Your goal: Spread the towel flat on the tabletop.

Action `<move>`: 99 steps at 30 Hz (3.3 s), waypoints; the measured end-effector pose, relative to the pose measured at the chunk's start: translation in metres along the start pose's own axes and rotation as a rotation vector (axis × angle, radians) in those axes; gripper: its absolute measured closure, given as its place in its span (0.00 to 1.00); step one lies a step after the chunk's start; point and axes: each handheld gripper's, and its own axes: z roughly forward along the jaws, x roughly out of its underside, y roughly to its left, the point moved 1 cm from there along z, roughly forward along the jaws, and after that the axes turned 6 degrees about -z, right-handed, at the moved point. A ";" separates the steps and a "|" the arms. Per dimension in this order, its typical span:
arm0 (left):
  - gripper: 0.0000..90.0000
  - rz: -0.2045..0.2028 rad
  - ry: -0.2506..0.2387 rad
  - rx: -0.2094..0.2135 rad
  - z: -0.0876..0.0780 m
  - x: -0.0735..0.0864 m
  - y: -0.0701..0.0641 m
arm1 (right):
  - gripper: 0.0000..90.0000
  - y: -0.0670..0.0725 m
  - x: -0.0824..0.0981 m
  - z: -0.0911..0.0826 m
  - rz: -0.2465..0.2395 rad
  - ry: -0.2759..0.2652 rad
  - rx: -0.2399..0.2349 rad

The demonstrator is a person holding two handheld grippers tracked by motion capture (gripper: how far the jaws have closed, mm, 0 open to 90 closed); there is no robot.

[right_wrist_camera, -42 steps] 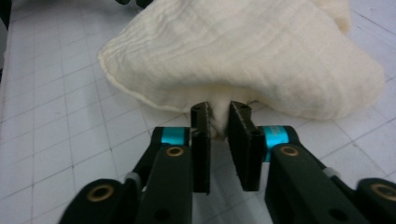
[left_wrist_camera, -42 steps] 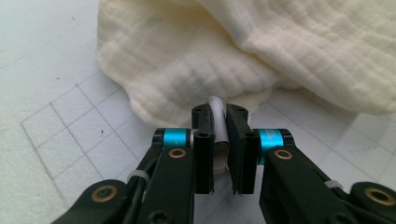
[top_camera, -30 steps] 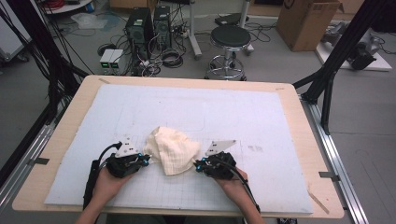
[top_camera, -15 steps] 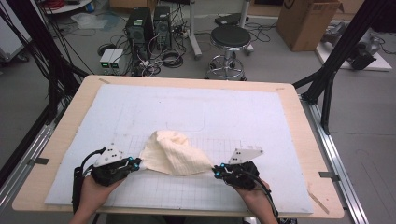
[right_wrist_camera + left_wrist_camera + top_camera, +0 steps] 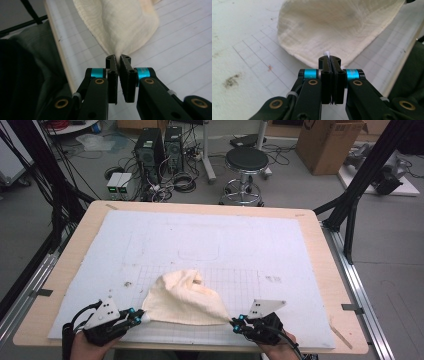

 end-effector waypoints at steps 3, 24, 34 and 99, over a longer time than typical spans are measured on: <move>0.96 0.013 0.002 0.010 -0.004 0.004 -0.005 | 0.91 0.001 -0.002 0.001 -0.001 -0.012 -0.006; 0.50 -0.050 -0.039 0.088 0.056 -0.041 0.044 | 0.73 -0.057 -0.071 0.040 -0.013 -0.099 -0.014; 0.64 -0.039 0.100 0.073 0.086 -0.036 0.055 | 0.72 -0.073 -0.077 0.098 0.039 -0.014 -0.104; 0.70 -0.034 0.192 0.056 0.145 -0.073 0.056 | 0.69 -0.111 -0.066 0.080 0.124 0.053 0.023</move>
